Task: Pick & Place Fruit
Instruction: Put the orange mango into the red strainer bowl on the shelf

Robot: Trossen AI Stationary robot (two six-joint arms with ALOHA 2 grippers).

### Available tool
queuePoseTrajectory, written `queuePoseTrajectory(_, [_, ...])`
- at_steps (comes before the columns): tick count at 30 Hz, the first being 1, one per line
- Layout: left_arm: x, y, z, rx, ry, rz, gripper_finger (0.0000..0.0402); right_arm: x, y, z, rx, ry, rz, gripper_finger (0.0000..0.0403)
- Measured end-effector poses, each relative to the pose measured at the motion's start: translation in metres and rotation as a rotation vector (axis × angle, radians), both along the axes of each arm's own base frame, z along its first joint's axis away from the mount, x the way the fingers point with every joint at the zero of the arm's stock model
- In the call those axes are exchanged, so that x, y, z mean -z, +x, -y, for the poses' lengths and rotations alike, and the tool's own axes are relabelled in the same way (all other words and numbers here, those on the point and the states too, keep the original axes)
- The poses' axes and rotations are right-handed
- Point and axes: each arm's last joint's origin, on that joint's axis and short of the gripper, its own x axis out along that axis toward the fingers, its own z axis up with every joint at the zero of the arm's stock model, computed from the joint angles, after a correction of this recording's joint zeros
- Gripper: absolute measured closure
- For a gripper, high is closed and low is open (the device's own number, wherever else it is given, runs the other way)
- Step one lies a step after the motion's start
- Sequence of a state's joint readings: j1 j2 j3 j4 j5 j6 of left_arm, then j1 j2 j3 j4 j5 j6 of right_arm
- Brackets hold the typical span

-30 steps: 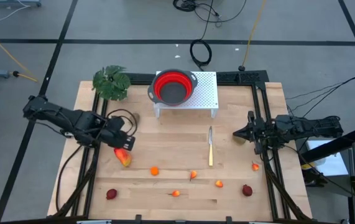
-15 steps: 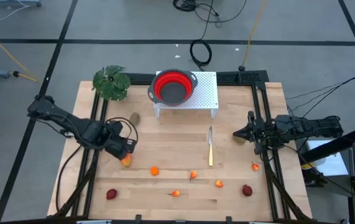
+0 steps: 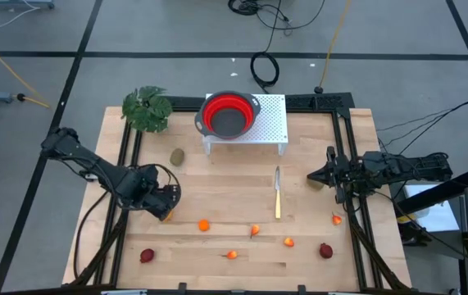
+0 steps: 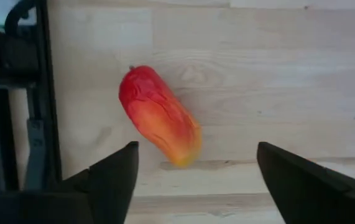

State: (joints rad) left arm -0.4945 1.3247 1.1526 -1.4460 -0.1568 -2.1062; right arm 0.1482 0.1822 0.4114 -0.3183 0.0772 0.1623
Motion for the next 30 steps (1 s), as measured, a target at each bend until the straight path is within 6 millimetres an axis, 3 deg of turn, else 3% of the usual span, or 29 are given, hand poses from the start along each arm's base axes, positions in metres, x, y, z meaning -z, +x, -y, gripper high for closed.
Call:
queuePoseTrajectory(8, [0.002,-0.002,0.005,-0.138,-0.007,0.03,0.0035,0.0,0.0,0.0,0.0,0.0,0.0,0.0403])
queuePoseTrajectory(14, [0.033,-0.004,0.006,-0.257,-0.017,0.039,0.0043,0.0,0.0,0.0,-0.001,0.0,0.0,0.0403])
queuePoseTrajectory(22, [0.072,-0.009,0.004,-0.289,-0.072,-0.01,0.0045,0.0,0.0,0.0,-0.001,0.0,0.0,0.0403])
queuePoseTrajectory(30, [0.089,-0.013,-0.006,-0.33,-0.065,-0.048,0.0046,0.0,0.0,0.0,0.001,0.006,0.0,0.0403])
